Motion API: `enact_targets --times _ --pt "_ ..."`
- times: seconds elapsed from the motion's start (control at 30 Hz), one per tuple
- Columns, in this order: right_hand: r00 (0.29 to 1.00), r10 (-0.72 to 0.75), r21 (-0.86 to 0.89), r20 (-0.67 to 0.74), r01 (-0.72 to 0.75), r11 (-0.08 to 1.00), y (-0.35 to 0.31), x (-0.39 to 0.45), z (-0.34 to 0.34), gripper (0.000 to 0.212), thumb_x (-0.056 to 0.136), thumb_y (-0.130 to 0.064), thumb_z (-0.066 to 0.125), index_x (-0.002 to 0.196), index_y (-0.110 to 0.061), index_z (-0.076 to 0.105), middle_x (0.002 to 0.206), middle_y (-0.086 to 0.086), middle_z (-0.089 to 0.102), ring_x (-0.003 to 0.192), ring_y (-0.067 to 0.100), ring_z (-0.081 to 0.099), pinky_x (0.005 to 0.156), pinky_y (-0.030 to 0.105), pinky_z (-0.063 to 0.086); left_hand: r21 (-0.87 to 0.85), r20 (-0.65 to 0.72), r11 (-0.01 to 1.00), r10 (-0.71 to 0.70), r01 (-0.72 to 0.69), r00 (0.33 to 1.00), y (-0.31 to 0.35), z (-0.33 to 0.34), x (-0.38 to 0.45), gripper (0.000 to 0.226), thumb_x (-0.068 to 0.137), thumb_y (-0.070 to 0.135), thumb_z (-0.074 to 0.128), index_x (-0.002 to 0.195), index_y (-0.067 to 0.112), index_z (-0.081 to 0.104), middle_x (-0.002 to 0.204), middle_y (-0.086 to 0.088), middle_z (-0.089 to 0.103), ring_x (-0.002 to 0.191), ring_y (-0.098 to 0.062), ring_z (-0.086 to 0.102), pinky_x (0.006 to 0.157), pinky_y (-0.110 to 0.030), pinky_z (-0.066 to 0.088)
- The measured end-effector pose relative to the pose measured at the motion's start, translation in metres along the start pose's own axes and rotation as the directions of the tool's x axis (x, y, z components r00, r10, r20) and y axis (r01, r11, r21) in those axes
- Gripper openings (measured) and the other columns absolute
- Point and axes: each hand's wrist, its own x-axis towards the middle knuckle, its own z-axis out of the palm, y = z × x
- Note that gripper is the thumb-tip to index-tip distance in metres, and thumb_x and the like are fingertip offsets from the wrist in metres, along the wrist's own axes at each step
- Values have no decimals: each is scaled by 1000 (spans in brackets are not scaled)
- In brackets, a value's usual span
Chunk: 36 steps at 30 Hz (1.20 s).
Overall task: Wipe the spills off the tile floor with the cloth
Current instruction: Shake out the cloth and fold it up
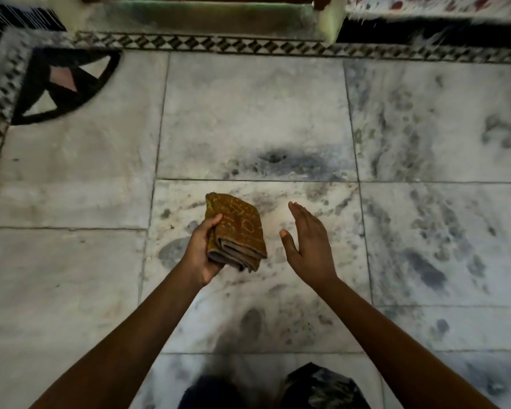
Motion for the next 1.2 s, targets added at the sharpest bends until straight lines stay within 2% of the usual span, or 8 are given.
enact_targets --times 0.13,0.33,0.53,0.67,0.73,0.83,1.03,1.2 --pt "999 -8 129 -34 13 992 -75 -3 -70 58 93 -39 33 142 -8 35 144 9 43 131 23 40 106 31 31 -19 11 1000 15 -15 1000 26 40 -85 54 92 37 41 132 1 48 110 -19 62 78 -30 68 52 -30 54" --pt "998 15 226 -54 -3 974 -185 -45 -180 52 96 -35 37 143 -13 33 144 4 43 131 17 40 105 23 28 -17 -15 999 44 -44 999 56 106 -230 55 93 41 40 129 1 52 110 -18 64 83 -31 66 57 -31 52" --pt "1000 25 335 -10 -20 942 -295 -107 -300 54 94 -36 38 144 -16 31 145 3 41 133 18 38 108 37 34 -28 -41 995 97 -98 994 90 176 -405 48 93 39 40 118 2 57 98 -16 70 82 -30 67 63 -33 51" --pt "1000 -12 347 -21 19 938 -344 -139 -369 54 93 -33 41 143 -12 33 144 7 42 132 22 40 106 32 34 -39 -33 985 170 -171 985 98 210 -500 51 94 38 40 123 0 53 97 -18 68 72 -30 67 51 -30 52" --pt "1000 -19 386 -24 27 922 -361 -151 -394 50 97 -27 45 143 -13 33 145 5 41 133 21 39 105 32 35 -65 -44 974 216 -218 975 93 218 -535 45 94 36 40 117 1 56 94 -17 70 76 -29 67 58 -32 53" --pt "997 -65 442 -38 75 894 -375 -159 -416 44 98 -23 45 141 -17 37 144 2 43 132 17 39 106 31 36 -142 -77 946 283 -291 956 81 228 -570 42 94 32 41 118 1 55 105 -19 66 91 -32 62 75 -38 49" --pt "945 -324 518 36 259 815 -410 -171 -448 44 93 -33 52 134 -20 46 139 -3 47 128 8 41 105 27 36 -168 -142 888 407 -428 902 88 248 -608 38 94 33 43 109 2 60 104 -20 67 97 -33 62 85 -40 49" --pt "864 -500 476 54 418 774 -452 -161 -473 52 84 -40 65 132 -23 51 136 -16 39 125 -7 31 95 0 25 -147 -97 858 483 -492 870 130 273 -633 42 95 33 42 119 1 56 107 -19 65 93 -31 63 75 -40 50"
